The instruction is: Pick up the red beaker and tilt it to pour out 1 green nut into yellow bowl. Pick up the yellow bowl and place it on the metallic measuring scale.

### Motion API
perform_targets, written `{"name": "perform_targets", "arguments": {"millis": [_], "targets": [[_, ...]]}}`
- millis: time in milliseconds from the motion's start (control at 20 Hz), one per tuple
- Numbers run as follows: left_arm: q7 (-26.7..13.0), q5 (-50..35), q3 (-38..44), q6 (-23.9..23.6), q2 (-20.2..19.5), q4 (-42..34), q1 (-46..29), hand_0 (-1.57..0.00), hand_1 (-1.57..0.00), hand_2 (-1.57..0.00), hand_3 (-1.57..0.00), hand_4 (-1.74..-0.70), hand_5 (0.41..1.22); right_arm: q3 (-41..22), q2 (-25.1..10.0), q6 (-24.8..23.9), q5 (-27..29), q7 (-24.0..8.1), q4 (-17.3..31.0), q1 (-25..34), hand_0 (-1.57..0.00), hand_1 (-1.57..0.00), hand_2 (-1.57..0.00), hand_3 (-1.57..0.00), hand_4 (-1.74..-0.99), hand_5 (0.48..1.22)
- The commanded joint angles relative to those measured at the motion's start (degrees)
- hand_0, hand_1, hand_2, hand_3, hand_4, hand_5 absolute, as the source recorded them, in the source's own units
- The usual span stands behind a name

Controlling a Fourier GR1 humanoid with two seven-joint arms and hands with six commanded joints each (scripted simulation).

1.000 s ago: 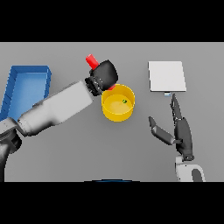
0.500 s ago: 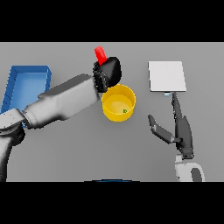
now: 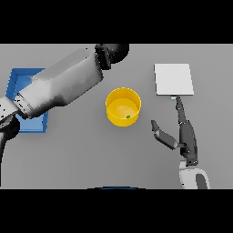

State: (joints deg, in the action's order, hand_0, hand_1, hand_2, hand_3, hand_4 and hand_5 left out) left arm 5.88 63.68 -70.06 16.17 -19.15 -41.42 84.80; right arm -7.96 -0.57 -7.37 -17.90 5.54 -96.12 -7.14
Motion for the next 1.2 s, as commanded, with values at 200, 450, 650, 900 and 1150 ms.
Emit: {"name": "perform_targets", "arguments": {"millis": [200, 450, 650, 900, 1150], "targets": [[-0.7, -6.0, 7.3, -1.6, -3.1, 7.5, 7.6, -1.57, -1.57, -1.51, -1.30, -1.71, 1.221, 1.0, -0.3, 1.6, 3.1, 0.6, -0.4, 0.7, 0.00, 0.00, 0.00, 0.00, -1.182, 0.593], [-9.4, -20.4, 21.8, -4.0, -7.6, 17.7, 6.2, -1.57, -1.57, -1.55, -1.36, -1.73, 1.221, 0.4, 0.2, 2.2, 3.6, 0.8, -0.9, 0.3, 0.00, 0.00, 0.00, 0.00, -1.209, 0.593], [-10.8, -33.5, 32.4, -9.5, -13.3, 19.5, 0.5, -1.57, -1.57, -1.56, -1.40, -1.74, 1.221, 1.2, -0.6, 2.9, 4.6, 1.4, 0.6, 1.5, 0.00, 0.00, 0.00, 0.00, -1.222, 0.587], [-16.7, -46.1, 40.6, -17.5, -19.7, 13.8, -10.5, -1.57, -1.57, -1.57, -1.41, -1.74, 1.221, 1.3, -1.4, 3.3, 4.5, 2.8, 1.6, 2.0, 0.00, 0.00, 0.00, 0.00, -1.217, 0.595], [-27.0, -56.7, 44.8, -27.4, -23.7, -1.2, -27.3, -1.57, -1.57, -1.57, -1.46, -1.74, 1.221, 0.6, -2.7, 3.6, 3.0, 2.1, 0.6, 1.3, 0.00, 0.00, 0.00, 0.00, -1.210, 0.631]]}}
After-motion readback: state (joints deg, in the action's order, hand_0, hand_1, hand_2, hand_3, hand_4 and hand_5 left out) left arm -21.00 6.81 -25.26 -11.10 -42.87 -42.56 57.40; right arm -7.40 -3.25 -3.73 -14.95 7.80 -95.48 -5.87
